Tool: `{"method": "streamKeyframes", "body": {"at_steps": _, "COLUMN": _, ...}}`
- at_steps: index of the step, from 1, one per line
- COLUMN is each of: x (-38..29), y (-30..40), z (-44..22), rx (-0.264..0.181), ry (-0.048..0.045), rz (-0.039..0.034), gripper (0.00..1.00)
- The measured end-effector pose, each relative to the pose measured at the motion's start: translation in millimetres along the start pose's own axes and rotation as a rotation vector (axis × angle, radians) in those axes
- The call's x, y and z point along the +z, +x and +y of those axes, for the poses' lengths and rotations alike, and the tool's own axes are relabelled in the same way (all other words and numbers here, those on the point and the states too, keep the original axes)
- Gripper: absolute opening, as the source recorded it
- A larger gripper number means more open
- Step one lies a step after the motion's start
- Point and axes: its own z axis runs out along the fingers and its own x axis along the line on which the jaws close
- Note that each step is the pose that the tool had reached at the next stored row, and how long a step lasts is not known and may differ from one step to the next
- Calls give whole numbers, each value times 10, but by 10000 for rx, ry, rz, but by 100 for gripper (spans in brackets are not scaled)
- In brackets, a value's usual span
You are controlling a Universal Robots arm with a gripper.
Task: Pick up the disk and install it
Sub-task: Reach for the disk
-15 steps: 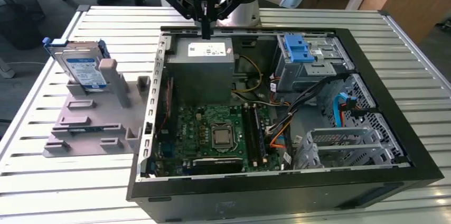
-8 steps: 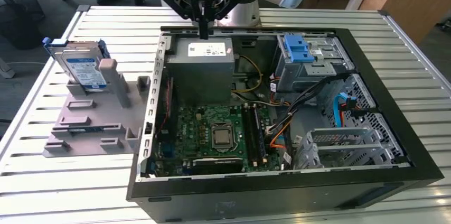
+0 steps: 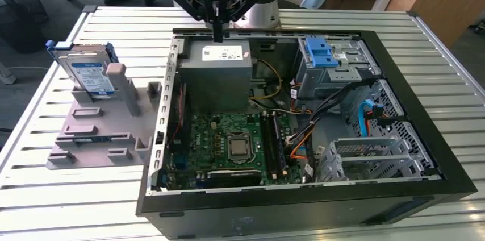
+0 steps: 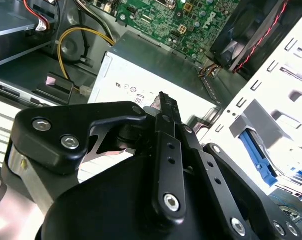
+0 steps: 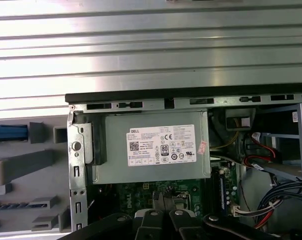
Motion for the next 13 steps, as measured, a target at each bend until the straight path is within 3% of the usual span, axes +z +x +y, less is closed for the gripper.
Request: {"method": "streamKeyframes", "body": {"at_steps": 13, "x": 0, "y": 38, "z": -3, "rx": 0, "ry": 0, "rz": 0, "gripper": 11}}
